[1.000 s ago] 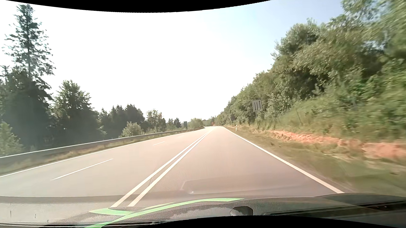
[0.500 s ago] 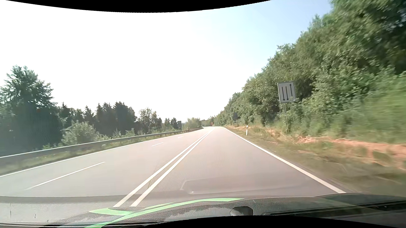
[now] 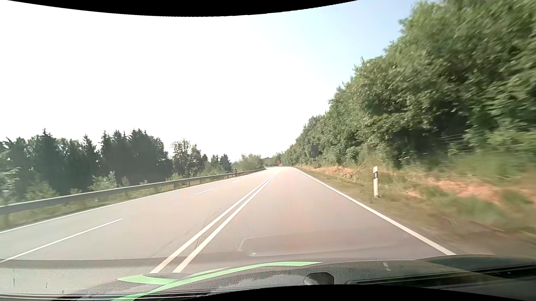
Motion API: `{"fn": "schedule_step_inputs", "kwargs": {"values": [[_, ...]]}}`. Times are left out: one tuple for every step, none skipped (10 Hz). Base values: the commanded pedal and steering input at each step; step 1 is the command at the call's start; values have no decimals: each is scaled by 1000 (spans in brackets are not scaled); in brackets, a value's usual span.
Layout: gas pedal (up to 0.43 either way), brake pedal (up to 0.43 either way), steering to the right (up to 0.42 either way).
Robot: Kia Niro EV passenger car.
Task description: Follow the waypoints while adhering to traffic rules and regulations
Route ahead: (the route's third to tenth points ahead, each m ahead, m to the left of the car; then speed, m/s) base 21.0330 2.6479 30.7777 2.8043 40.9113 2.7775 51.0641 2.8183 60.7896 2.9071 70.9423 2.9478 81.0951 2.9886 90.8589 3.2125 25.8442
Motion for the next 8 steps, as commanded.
{"fn": "schedule_step_inputs", "kwargs": {"values": [[209, 0, -1], [209, 0, -1], [197, 0, -1], [189, 0, -1], [177, 0, -1], [177, 0, -1], [189, 0, -1], [189, 0, -1]]}}
